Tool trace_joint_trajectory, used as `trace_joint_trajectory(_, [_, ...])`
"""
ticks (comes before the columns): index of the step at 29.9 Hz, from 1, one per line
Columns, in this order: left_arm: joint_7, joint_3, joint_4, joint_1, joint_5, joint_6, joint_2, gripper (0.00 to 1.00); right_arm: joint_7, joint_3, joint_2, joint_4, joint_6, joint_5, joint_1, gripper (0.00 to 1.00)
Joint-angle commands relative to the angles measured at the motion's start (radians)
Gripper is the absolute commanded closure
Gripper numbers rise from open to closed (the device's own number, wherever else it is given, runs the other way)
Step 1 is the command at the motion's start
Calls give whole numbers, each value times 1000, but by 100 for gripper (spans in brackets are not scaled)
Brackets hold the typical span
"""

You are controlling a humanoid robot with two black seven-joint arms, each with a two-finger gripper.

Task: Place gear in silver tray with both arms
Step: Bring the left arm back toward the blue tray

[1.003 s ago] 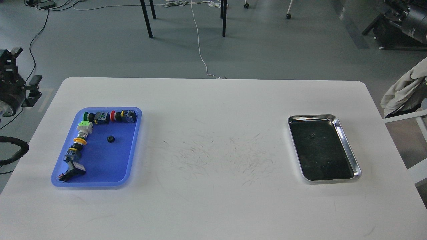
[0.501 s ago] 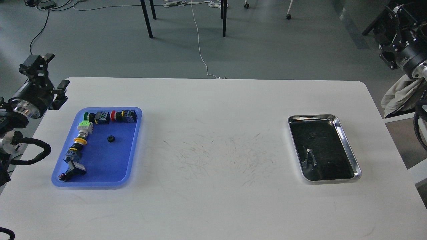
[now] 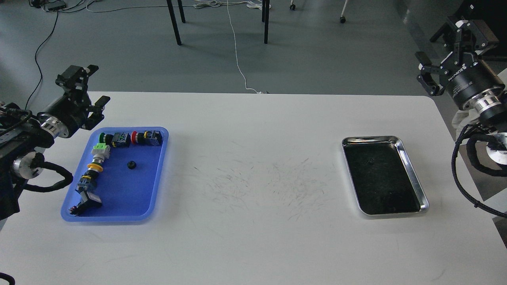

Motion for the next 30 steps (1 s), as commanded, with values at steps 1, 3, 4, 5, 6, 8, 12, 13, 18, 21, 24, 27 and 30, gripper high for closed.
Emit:
trace_joint_trajectory(1, [0, -7, -53, -45, 0, 0, 30, 2, 0, 71, -3, 55, -8, 0, -67, 5])
trace_joint_trajectory(3, [0, -16, -115, -98, -6, 0, 56, 2, 0, 88, -4, 69, -11, 0, -104, 5])
trace_joint_trajectory(4, [0, -14, -128, -106, -6, 0, 60, 2, 0, 93, -4, 71, -11, 0, -115, 5])
trace_joint_trajectory(5, [0, -14, -135, -109, -6, 0, 55, 2, 0, 99, -6, 68, -10, 0, -121, 5])
trace_joint_trajectory(6, [0, -14, -142, -109, -6, 0, 49, 2, 0, 103, -7, 66, -8, 0, -124, 5])
trace_joint_trajectory(8, [0, -17, -152, -109, -7, 0, 32, 2, 0, 106, -7, 66, -8, 0, -124, 5])
trace_joint_trajectory(12, [0, -17, -172, -114, -7, 0, -26, 2, 0, 106, -6, 68, -8, -1, -124, 5])
trace_joint_trajectory(13, [0, -13, -172, -115, -6, 0, -35, 2, 0, 106, -6, 68, -10, -1, -124, 5])
trace_joint_trajectory(18, [0, 6, -199, -141, 34, 0, -82, 2, 0, 105, 2, 65, -8, -3, -126, 5])
trace_joint_trajectory(21, [0, 88, -210, -190, 153, 0, -56, 2, 0, 105, 3, 63, -7, -4, -126, 5])
trace_joint_trajectory(24, [0, 148, -202, -243, 249, 0, -40, 2, 0, 105, 6, 60, -5, -9, -126, 5])
trace_joint_trajectory(27, [0, 173, -199, -253, 298, 0, -29, 2, 0, 105, 8, 59, -4, -12, -124, 5])
trace_joint_trajectory(30, [0, 223, -253, -263, 483, 0, 58, 2, 0, 103, 20, 57, -4, -18, -124, 5])
